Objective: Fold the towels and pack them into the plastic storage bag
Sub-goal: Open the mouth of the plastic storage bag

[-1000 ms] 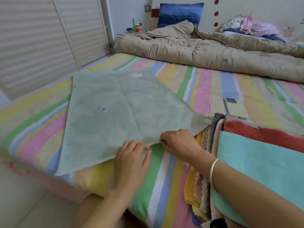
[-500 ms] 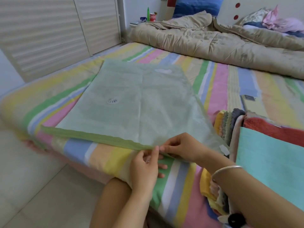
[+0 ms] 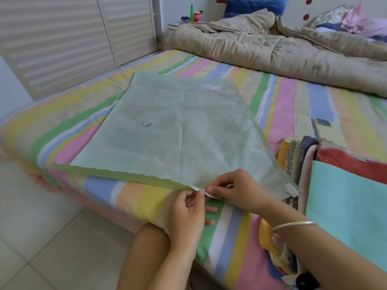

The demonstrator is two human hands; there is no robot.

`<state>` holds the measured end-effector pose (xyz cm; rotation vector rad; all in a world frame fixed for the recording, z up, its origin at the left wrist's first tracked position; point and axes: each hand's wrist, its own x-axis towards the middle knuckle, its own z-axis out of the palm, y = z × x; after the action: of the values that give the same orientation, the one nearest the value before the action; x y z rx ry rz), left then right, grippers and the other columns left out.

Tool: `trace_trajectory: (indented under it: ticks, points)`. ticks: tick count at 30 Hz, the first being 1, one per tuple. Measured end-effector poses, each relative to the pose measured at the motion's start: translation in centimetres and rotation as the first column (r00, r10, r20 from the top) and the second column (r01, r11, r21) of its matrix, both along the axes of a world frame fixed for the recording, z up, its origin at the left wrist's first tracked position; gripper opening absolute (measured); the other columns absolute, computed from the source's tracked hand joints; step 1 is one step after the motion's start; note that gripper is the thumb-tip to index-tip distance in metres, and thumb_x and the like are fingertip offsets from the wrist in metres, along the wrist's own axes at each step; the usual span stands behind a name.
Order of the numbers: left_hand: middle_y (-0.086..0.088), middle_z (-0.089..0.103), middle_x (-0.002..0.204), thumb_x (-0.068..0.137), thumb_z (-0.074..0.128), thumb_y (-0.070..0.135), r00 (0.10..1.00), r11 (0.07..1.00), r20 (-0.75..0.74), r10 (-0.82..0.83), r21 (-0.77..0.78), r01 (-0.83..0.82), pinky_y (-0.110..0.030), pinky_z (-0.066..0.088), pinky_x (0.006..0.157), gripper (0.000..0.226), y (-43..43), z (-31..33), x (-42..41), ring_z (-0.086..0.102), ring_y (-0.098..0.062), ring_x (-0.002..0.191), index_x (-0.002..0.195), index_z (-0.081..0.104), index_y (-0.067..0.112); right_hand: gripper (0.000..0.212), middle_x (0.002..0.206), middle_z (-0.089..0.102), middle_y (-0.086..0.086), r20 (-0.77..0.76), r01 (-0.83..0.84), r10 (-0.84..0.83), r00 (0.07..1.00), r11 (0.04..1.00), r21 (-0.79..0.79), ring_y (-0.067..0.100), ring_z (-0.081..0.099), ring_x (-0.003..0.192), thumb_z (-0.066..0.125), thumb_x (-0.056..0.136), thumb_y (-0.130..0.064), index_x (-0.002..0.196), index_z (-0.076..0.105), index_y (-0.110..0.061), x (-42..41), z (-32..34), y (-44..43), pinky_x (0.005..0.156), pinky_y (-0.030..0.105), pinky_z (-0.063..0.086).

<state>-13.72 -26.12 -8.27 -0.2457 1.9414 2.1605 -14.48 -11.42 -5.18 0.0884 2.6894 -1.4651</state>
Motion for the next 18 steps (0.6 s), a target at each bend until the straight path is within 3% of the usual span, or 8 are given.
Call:
trace_trajectory:
  ticks: [3,5,8,13,16,18]
  points:
    - [-0.008,0.073,0.081,0.096,0.053,0.010,1.000,0.999,-0.011,-0.009,-0.054,0.009,-0.027,0.051,0.044,0.012,0.0,0.1,0.0,0.072,-0.021,0.064,0.088,0.058,0.003,0.006,0.078,0.073,-0.012,-0.180,-0.029,0.082,0.980,0.960,0.280,0.003,0.066,0.073,0.071,0.085,-0.026,0.083,0.077,-0.025,0.5,-0.5,-0.6,0.073,0.027,0.053]
    - [-0.007,0.073,0.079,0.096,0.052,0.008,0.999,0.996,-0.036,-0.009,-0.092,0.006,-0.028,0.052,0.045,0.015,0.0,0.1,0.1,0.072,-0.020,0.064,0.083,0.058,0.004,0.007,0.081,0.071,-0.013,-0.231,-0.030,0.129,0.964,0.921,0.388,0.005,0.065,0.075,0.068,0.085,-0.029,0.085,0.075,-0.027,0.8,-0.5,-1.0,0.072,0.031,0.053]
    - [-0.006,0.071,0.072,0.095,0.053,0.007,0.998,0.992,-0.069,0.006,-0.122,-0.014,-0.029,0.052,0.045,0.018,0.1,0.1,0.2,0.071,-0.021,0.061,0.077,0.057,0.006,0.009,0.081,0.069,-0.011,-0.259,-0.011,0.134,0.957,0.904,0.427,0.008,0.065,0.074,0.064,0.085,-0.027,0.084,0.072,-0.024,1.0,-0.6,-1.3,0.071,0.034,0.053]
    - [-0.006,0.066,0.058,0.090,0.053,0.007,0.987,0.973,-0.151,0.050,-0.214,-0.082,-0.033,0.051,0.044,0.018,0.3,0.0,0.6,0.058,-0.020,0.040,0.073,0.056,0.007,0.009,0.084,0.065,-0.009,-0.274,0.002,0.161,0.948,0.859,0.511,0.011,0.063,0.074,0.058,0.087,-0.023,0.083,0.066,-0.019,0.8,-0.2,-1.6,0.068,0.037,0.051]
    - [-0.007,0.065,0.058,0.090,0.053,0.007,0.981,0.964,-0.163,0.103,-0.225,-0.139,-0.034,0.050,0.042,0.017,0.7,-0.1,0.6,0.056,-0.019,0.040,0.073,0.056,0.007,0.009,0.086,0.064,-0.006,-0.276,0.011,0.175,0.945,0.827,0.561,0.017,0.062,0.073,0.056,0.088,-0.021,0.084,0.064,-0.017,0.3,0.2,-1.8,0.067,0.038,0.050]
    - [-0.006,0.064,0.057,0.089,0.053,0.010,0.976,0.953,-0.172,0.136,-0.247,-0.176,-0.042,0.053,0.048,0.019,0.9,-0.3,0.5,0.060,-0.020,0.046,0.070,0.055,0.009,0.011,0.085,0.064,-0.003,-0.288,0.025,0.181,0.941,0.808,0.589,0.021,0.060,0.070,0.055,0.088,-0.019,0.084,0.063,-0.014,0.1,0.3,-2.0,0.065,0.040,0.049]
